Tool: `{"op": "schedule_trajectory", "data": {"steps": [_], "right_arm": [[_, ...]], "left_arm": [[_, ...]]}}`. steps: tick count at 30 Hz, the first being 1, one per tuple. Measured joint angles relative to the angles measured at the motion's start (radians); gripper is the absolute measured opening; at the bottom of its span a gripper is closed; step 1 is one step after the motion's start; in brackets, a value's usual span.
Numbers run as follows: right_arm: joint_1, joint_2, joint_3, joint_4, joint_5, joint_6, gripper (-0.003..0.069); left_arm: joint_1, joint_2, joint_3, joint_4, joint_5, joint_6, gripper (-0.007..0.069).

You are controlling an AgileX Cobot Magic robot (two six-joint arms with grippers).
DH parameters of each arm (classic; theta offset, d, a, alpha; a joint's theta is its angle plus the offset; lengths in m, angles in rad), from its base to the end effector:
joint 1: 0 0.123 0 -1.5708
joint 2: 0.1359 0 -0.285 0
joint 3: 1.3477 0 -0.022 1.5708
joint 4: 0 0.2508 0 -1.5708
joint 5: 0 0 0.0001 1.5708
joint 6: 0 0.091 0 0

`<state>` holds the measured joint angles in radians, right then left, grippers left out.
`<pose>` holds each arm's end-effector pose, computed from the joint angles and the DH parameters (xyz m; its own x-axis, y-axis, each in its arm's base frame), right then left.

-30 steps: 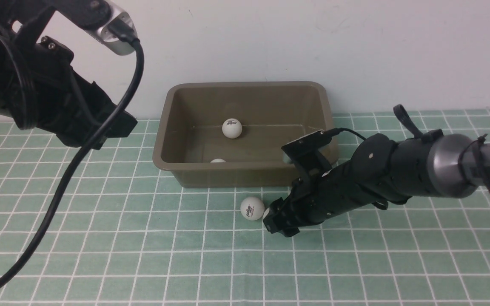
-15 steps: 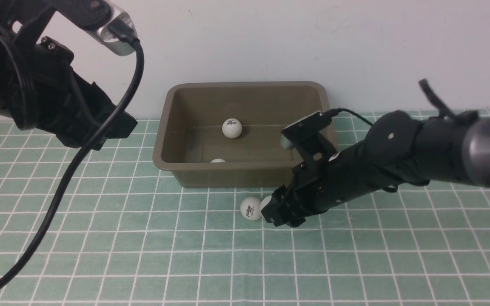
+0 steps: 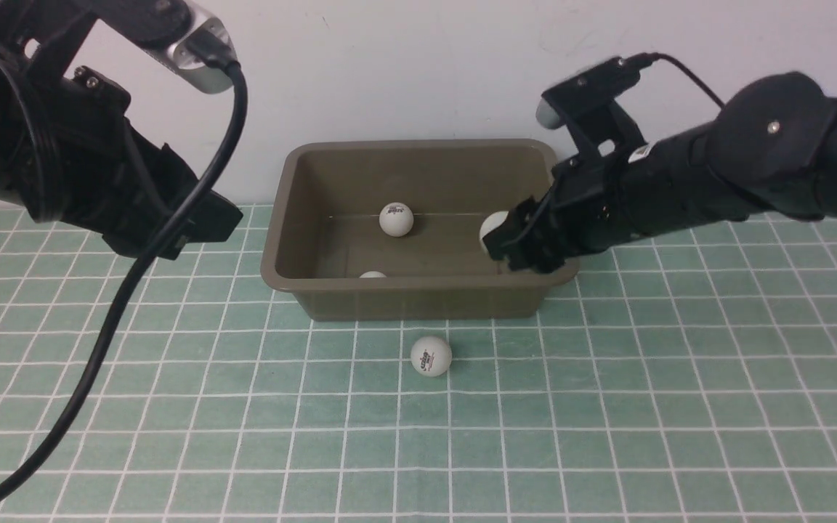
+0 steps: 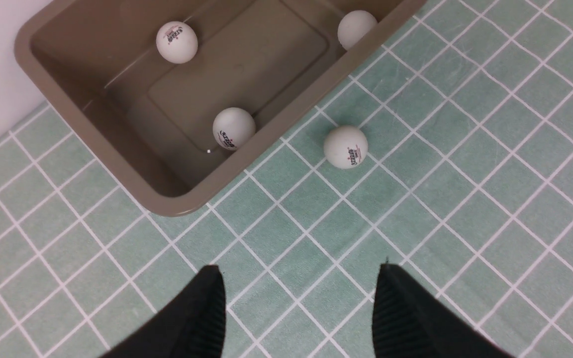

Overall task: Put the table tennis balls in the box on the green coffee tablecloth.
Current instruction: 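Release the ping pong ball into the bin and lift the gripper away, then reach for and grasp a ping pong ball on the table beside the basket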

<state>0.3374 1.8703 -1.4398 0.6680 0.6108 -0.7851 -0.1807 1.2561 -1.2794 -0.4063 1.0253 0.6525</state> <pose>0.3857 0.1696 0.2540 -0.5791 -0.4109 -0.7041 -0.6680 0.7342 0.1209 0.2413 -0.0754 0.3871 -0.5261 0.4975 -0.6898 0.6637 0.7473 0.0327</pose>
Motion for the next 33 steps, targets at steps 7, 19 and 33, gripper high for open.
{"op": "schedule_trajectory", "data": {"steps": [7,19,33], "right_arm": [[-0.026,0.1,-0.129,-0.007,0.122,-0.019,0.0346],[-0.028,0.111,-0.141,-0.018,0.102,-0.019,0.0539],[-0.028,-0.254,-0.147,-0.134,0.196,-0.019,0.0485]], "left_arm": [[0.0,0.0,0.0,-0.004,0.024,0.0,0.0363],[0.0,0.0,0.0,-0.005,0.042,0.0,0.0363],[0.0,0.074,-0.001,-0.118,0.123,0.053,0.0363]]}}
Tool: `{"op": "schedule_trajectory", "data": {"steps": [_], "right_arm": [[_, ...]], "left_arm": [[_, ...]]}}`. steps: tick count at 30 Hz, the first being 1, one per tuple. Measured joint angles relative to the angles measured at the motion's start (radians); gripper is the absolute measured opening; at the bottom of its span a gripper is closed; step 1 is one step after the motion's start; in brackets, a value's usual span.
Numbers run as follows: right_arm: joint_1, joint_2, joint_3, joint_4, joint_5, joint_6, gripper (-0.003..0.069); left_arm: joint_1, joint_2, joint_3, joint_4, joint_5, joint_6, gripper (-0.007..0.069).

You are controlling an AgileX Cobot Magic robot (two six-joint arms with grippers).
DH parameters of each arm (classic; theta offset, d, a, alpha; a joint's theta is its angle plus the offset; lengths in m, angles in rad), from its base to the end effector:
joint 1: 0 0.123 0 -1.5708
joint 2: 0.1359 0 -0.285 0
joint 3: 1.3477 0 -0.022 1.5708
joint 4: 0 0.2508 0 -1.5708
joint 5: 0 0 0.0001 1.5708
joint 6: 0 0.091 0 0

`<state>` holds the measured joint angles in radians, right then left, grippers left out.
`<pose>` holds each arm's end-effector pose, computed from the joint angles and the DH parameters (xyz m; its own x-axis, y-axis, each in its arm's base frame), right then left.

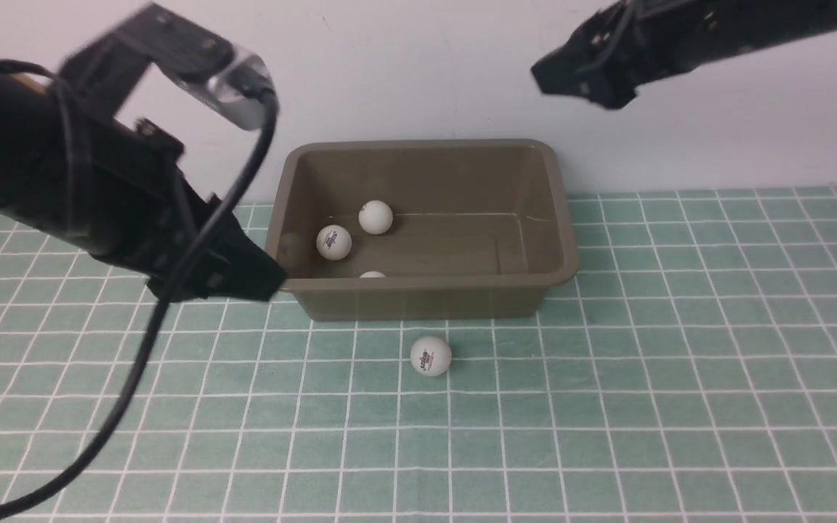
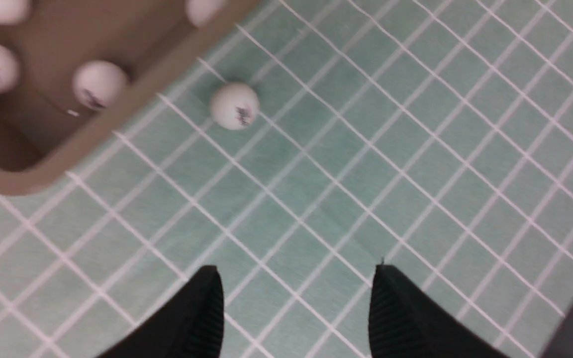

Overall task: Put the table tennis balls in the box on the green coffee tablecloth.
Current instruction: 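Reach for and grasp a ping pong ball on the table beside the basket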

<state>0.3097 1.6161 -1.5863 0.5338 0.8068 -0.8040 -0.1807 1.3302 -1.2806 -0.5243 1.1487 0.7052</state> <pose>0.3389 0.1436 0.3868 -0.3193 -0.4967 -0.8071 -0.7496 0.6534 -0.1056 0.2482 -0.0876 0.3674 -0.5881 0.5191 -0.6202 0.7292 0.6720 -0.1290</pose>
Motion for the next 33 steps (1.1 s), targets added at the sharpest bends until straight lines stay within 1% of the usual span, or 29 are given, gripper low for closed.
{"op": "schedule_trajectory", "data": {"steps": [2,4,8,11,14,15,17,22,25,28,29,33], "right_arm": [[0.0,-0.036,0.0,-0.023,0.005,0.001,0.0484],[0.0,-0.074,0.0,-0.05,0.005,0.011,0.0482],[0.0,-0.129,-0.001,-0.081,0.009,0.023,0.0482],[0.0,-0.134,-0.001,-0.084,0.026,0.025,0.0482],[0.0,-0.134,-0.001,-0.086,0.04,0.03,0.0482],[0.0,-0.134,-0.001,-0.088,0.048,0.036,0.0482],[0.0,-0.134,-0.001,-0.088,0.05,0.043,0.0482],[0.0,-0.134,-0.001,-0.088,0.05,0.049,0.0482],[-0.001,-0.134,-0.001,-0.088,0.05,0.049,0.0482],[-0.001,-0.134,-0.001,-0.088,0.05,0.049,0.0482],[-0.001,-0.134,-0.001,-0.088,0.05,0.049,0.0482],[-0.001,-0.134,-0.001,-0.088,0.05,0.049,0.0482]], "left_arm": [[-0.008,0.05,0.0,-0.028,0.032,0.0,0.0363],[-0.028,0.098,0.0,-0.031,0.031,0.0,0.0363],[-0.095,0.201,0.0,-0.026,-0.023,-0.002,0.0363],[-0.134,0.266,0.0,-0.009,-0.098,-0.051,0.0363],[-0.147,0.29,0.0,-0.004,-0.137,-0.083,0.0363],[-0.161,0.312,0.0,0.0,-0.179,-0.114,0.0363],[-0.172,0.321,0.0,0.0,-0.208,-0.137,0.0363],[-0.18,0.322,0.008,-0.036,-0.226,-0.169,0.0363],[-0.18,0.322,0.062,-0.072,-0.233,-0.166,0.0363],[-0.18,0.317,0.153,-0.137,-0.23,-0.136,0.0363],[-0.18,0.317,0.16,-0.137,-0.229,-0.125,0.0363],[-0.18,0.264,0.274,-0.249,-0.222,-0.053,0.0363]]}}
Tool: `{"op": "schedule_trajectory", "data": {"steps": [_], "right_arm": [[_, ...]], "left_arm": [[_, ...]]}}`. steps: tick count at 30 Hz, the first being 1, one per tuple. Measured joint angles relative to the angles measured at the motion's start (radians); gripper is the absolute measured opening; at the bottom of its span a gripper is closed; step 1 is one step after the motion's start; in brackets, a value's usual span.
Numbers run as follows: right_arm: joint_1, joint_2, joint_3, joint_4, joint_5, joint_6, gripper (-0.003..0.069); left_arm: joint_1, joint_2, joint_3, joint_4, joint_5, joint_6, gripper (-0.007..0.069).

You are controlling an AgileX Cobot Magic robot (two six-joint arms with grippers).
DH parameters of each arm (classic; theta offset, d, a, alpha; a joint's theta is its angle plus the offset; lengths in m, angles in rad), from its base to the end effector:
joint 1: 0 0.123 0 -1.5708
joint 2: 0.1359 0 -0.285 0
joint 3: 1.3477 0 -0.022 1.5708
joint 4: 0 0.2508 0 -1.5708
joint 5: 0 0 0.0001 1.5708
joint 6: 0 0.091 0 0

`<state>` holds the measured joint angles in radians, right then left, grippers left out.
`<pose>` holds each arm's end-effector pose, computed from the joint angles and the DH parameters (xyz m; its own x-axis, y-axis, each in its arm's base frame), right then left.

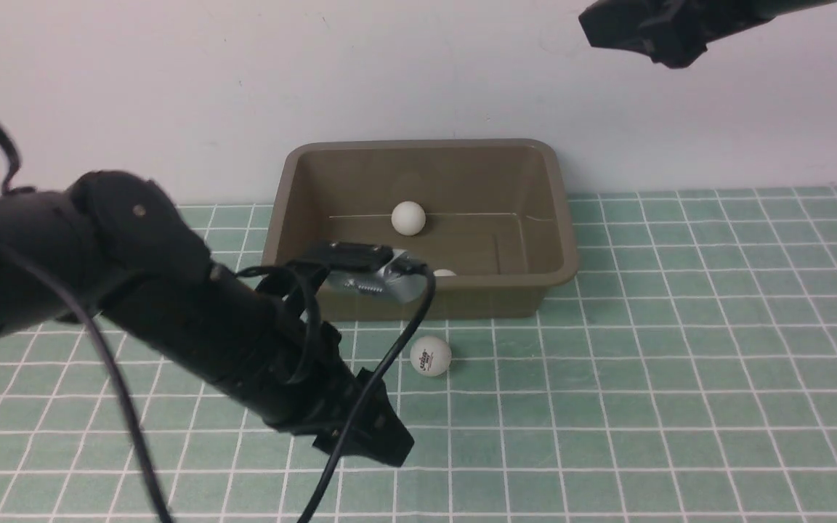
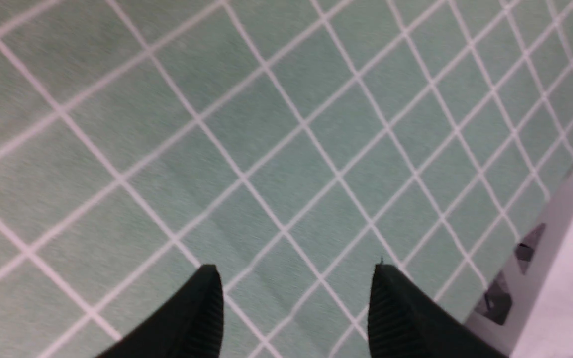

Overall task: Put the table tennis balls in the box on the green coffee tablecloth.
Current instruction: 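Reach for and grasp a ping pong ball on the table beside the basket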

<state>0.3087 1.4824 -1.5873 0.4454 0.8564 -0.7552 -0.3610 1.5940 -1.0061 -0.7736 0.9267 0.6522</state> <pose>0.3014 0.1272 0.4276 -0.2569 -0.5155 -0.8175 -0.7260 0.6612 -0.1887 0.2614 -0.1531 0.2314 -0.8298 0.4210 -0.3664 0.5568 0.6697 -0.4914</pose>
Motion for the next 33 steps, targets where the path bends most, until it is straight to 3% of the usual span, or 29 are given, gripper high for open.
{"op": "schedule_trajectory", "data": {"steps": [3,7,13,18,24,33], "right_arm": [[0.0,0.0,0.0,0.0,0.0,0.0,0.0482],[0.0,0.0,0.0,0.0,0.0,0.0,0.0482],[0.0,0.0,0.0,0.0,-0.001,0.0,0.0482],[0.0,0.0,0.0,0.001,-0.003,0.0,0.0482],[0.0,0.0,0.0,0.003,-0.016,0.0,0.0482],[0.0,0.0,0.0,0.018,-0.024,0.001,0.0482]], "left_arm": [[0.0,-0.06,0.07,-0.05,-0.015,0.037,0.0363],[-0.008,-0.127,0.148,-0.073,-0.146,0.072,0.0363],[-0.086,-0.102,0.173,-0.096,-0.504,0.15,0.0363],[-0.152,-0.007,0.173,-0.204,-0.736,0.219,0.0363],[-0.155,0.067,0.165,-0.243,-0.781,0.315,0.0366],[-0.157,0.121,0.108,-0.342,-0.763,0.36,0.0521]]}}
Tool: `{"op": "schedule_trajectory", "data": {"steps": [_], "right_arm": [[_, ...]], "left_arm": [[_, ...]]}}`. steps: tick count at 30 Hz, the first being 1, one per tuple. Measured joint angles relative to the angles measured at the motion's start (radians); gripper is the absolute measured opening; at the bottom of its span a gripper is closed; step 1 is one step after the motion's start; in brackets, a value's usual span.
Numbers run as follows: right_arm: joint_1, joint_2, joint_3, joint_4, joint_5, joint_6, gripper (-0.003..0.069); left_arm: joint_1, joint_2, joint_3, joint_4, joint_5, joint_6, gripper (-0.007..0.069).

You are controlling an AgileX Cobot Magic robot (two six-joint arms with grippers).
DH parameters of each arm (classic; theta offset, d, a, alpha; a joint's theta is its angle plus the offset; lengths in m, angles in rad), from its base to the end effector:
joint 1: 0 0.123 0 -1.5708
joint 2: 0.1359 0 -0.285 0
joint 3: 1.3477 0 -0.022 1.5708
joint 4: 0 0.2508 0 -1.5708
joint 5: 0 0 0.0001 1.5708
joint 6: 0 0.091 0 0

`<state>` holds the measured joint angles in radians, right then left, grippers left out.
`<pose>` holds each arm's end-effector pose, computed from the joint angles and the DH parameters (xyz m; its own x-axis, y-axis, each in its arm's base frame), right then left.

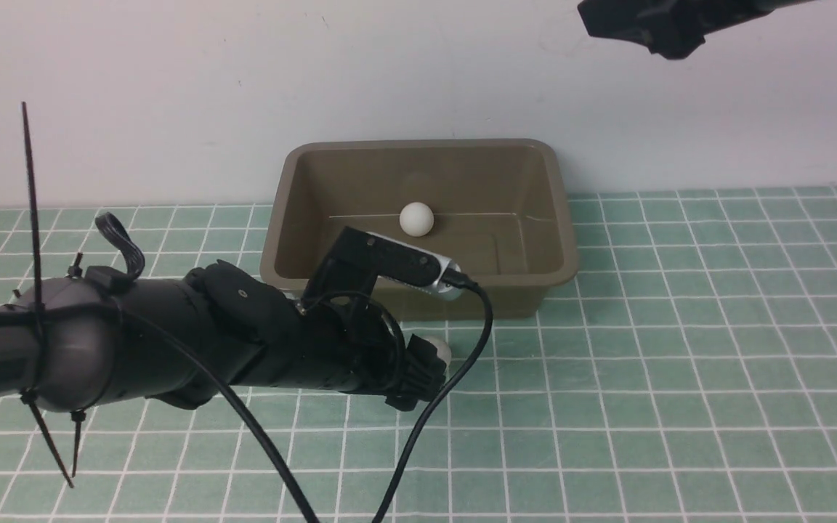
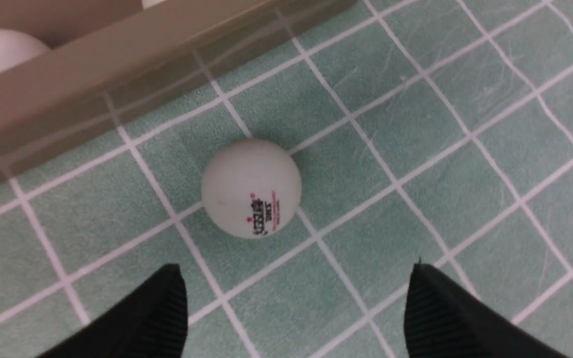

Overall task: Put the table tennis balls in the box on the green coffee tablecloth.
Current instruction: 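Reach for and grasp a ping pong ball on the table beside the basket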

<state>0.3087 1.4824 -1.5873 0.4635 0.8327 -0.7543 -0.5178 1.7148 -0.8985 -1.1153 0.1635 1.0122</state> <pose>0.3024 0.1281 0.4297 -0.2492 -0.4923 -0.8340 -0.7187 0.6713 -0.1815 0.2914 -0.1814 0.1815 -0.6777 0.2749 -0.6820 0.5143 0.8401 -0.1724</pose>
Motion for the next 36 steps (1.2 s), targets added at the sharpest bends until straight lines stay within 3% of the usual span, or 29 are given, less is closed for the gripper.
{"op": "schedule_trajectory", "data": {"steps": [8,23,27,32,35,36], "right_arm": [[0.0,0.0,0.0,0.008,-0.006,0.0,0.0482],[0.0,0.0,0.0,0.009,-0.015,0.0,0.0482],[0.0,0.0,0.0,0.011,-0.021,0.0,0.0482],[0.0,0.0,0.0,0.023,-0.022,0.0,0.0482],[0.0,0.0,0.0,0.033,-0.026,0.0,0.0482],[0.0,0.0,0.0,0.034,-0.029,0.0,0.0482]], "left_arm": [[0.0,0.101,-0.06,-0.178,0.0,0.069,0.0531],[0.0,0.21,-0.141,-0.379,-0.013,0.26,0.0524],[-0.001,0.216,-0.141,-0.408,-0.039,0.295,0.043],[-0.001,0.222,-0.141,-0.419,-0.047,0.326,0.026],[-0.001,0.211,-0.143,-0.42,-0.027,0.334,0.0066],[-0.001,0.204,-0.143,-0.419,-0.013,0.342,0.004]]}}
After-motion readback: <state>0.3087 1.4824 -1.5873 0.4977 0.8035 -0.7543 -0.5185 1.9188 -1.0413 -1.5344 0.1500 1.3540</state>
